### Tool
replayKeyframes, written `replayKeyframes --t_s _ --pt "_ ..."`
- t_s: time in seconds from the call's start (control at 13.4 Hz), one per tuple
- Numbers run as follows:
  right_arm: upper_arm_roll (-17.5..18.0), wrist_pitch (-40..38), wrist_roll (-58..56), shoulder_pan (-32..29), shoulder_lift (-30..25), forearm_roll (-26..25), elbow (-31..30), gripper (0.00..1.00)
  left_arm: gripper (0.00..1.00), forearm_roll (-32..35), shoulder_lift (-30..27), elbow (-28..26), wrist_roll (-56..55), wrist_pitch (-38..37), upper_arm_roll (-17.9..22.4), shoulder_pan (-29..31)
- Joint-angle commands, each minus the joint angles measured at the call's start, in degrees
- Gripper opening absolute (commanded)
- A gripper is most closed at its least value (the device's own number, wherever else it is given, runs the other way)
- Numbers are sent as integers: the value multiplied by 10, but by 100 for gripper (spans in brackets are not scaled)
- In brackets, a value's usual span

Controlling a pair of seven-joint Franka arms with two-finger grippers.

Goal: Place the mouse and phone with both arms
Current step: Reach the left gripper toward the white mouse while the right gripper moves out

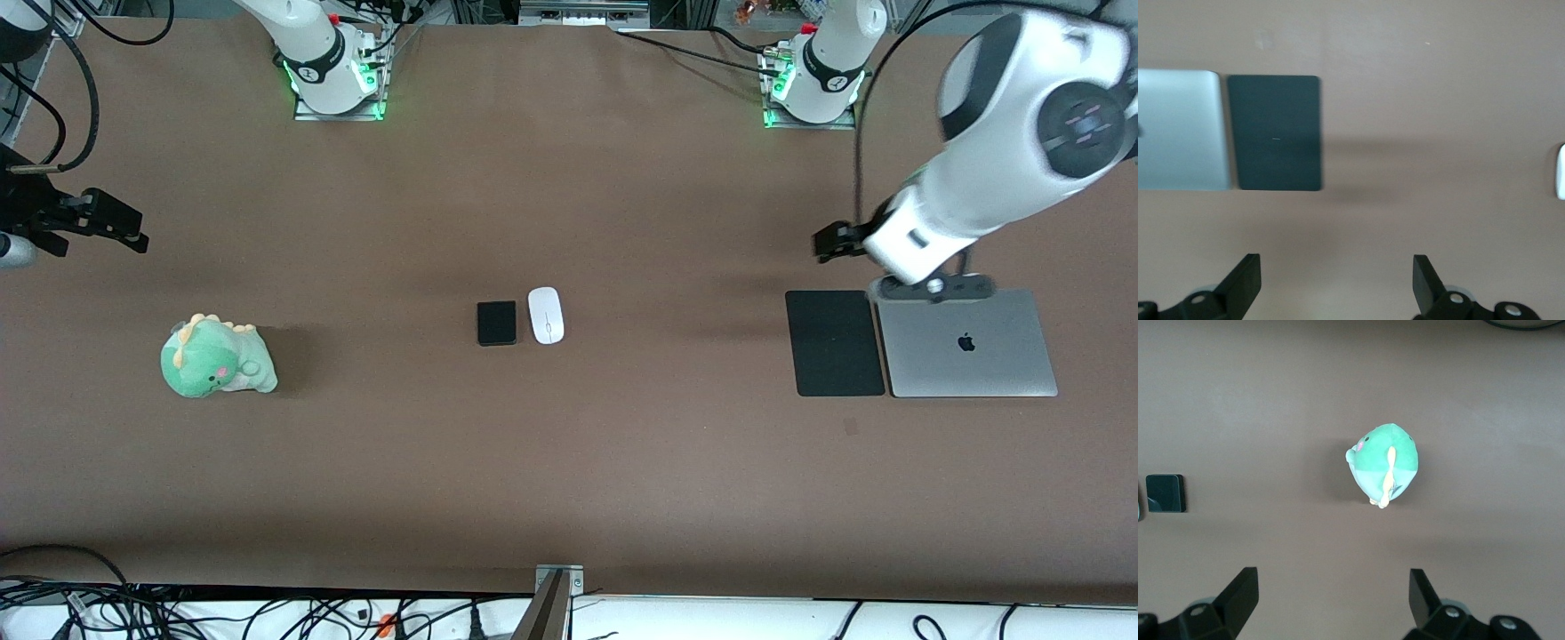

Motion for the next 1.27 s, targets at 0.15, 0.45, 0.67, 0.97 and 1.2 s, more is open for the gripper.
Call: replayKeyframes --t_s 0.15,0.45,0.67,0.97,1.2 --pt "4 0 -5 15 4 -8 11 100 100 -2 103 22 -186 100 -66 -66" --pt "4 -7 -5 42 2 -26 11 100 100 20 215 71 -347 206 -59 -189" --pt "5 -17 -5 45 3 -26 9 100 100 122 313 150 -496 219 -54 -264" --pt "6 -17 -3 51 12 -25 7 100 100 146 408 237 -579 256 -6 -362" --pt "6 -17 24 51 41 -19 5 100 100 145 438 258 -592 293 14 -382"
